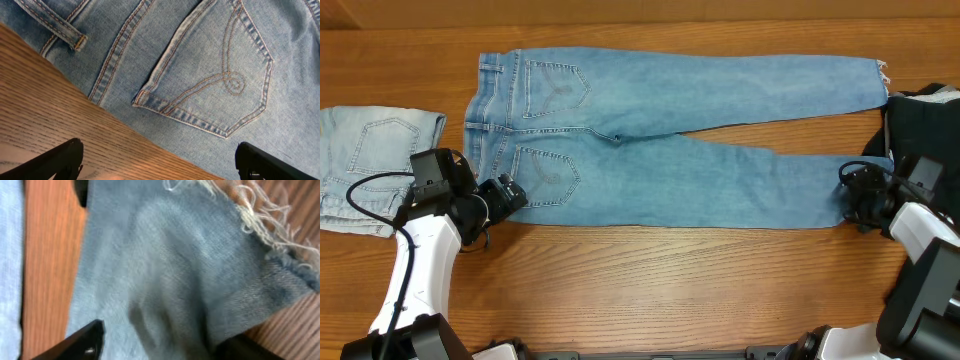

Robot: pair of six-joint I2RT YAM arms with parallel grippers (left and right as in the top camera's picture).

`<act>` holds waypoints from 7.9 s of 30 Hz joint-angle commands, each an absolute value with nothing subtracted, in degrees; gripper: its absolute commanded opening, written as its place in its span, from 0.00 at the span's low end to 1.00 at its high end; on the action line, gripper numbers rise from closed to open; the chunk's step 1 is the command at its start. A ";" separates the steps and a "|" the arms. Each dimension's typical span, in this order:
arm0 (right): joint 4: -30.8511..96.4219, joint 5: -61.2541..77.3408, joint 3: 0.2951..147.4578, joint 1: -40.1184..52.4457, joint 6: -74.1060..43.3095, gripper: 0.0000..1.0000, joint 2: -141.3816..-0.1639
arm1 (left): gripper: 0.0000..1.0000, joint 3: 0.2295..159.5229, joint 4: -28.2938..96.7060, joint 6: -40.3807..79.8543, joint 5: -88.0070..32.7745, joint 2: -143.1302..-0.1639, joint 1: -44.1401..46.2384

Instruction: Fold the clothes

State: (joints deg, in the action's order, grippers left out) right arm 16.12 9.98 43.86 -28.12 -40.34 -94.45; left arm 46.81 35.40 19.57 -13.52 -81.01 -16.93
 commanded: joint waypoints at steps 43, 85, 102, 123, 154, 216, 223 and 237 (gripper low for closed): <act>47.42 5.15 66.48 -27.99 -25.06 0.04 -91.70 | 0.04 63.48 52.77 23.75 -10.07 -78.08 -31.18; 38.59 2.28 94.00 -20.56 -36.45 0.04 -114.93 | 0.04 85.03 38.39 32.14 -10.72 -100.03 -23.92; 24.40 -3.92 94.00 -15.03 -39.09 0.04 -120.62 | 0.25 85.01 21.71 31.11 -4.32 -109.45 -19.53; 20.64 3.11 97.89 -13.76 -18.87 1.00 -123.46 | 0.82 103.46 46.68 8.51 -8.56 -114.28 -4.47; 49.69 8.86 103.92 -9.32 -23.03 0.04 -123.63 | 0.04 103.66 35.20 5.10 -5.96 -125.14 -4.49; 49.50 10.00 124.46 -20.75 3.95 0.73 -132.64 | 0.24 106.98 50.35 7.92 -4.51 -116.14 -3.55; 38.83 8.60 124.09 -20.75 11.07 0.84 -133.36 | 0.04 103.48 53.54 19.81 -4.54 -117.01 -1.45; 27.38 15.27 124.09 -20.97 22.70 0.93 -145.77 | 0.04 96.77 42.76 19.09 -0.34 -122.52 -1.48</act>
State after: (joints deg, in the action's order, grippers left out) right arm 28.08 11.84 123.33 -20.93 22.13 -144.59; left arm 96.97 43.00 19.55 -2.20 -122.80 -1.58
